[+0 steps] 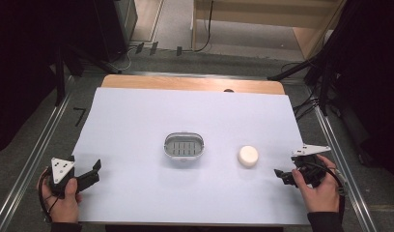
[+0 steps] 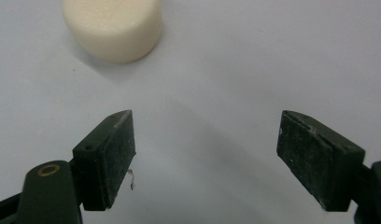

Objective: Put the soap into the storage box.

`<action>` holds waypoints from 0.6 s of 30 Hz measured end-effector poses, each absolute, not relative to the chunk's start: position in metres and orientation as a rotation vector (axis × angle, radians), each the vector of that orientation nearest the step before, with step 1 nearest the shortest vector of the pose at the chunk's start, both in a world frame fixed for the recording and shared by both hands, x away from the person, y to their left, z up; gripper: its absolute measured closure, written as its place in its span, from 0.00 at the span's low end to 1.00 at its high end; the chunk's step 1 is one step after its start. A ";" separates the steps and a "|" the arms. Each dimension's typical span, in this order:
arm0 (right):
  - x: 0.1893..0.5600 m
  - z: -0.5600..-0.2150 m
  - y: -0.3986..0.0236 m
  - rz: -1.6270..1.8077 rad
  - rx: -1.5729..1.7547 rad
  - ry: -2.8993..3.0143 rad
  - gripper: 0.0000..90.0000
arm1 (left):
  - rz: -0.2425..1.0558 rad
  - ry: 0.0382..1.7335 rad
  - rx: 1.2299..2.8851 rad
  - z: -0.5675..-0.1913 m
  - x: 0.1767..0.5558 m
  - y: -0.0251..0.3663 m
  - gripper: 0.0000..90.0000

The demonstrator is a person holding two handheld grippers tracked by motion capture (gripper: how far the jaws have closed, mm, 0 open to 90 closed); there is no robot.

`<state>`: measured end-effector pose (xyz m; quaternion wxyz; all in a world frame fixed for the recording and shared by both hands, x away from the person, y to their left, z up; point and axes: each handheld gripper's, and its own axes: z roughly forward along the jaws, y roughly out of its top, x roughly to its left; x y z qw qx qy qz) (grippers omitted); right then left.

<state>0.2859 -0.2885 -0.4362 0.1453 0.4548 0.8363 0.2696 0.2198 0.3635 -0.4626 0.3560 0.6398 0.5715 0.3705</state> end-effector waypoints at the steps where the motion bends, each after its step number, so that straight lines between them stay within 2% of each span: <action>1: 0.287 -0.436 -0.287 0.773 1.306 2.421 0.21 | 0.957 1.476 1.653 -0.463 0.220 0.363 0.15; 13: 0.300 -0.431 -0.272 0.678 1.277 2.533 0.19 | 0.959 1.474 1.654 -0.463 0.220 0.363 0.15; 18: 0.305 -0.431 -0.265 0.631 1.276 2.571 0.15 | 0.957 1.474 1.655 -0.463 0.220 0.363 0.15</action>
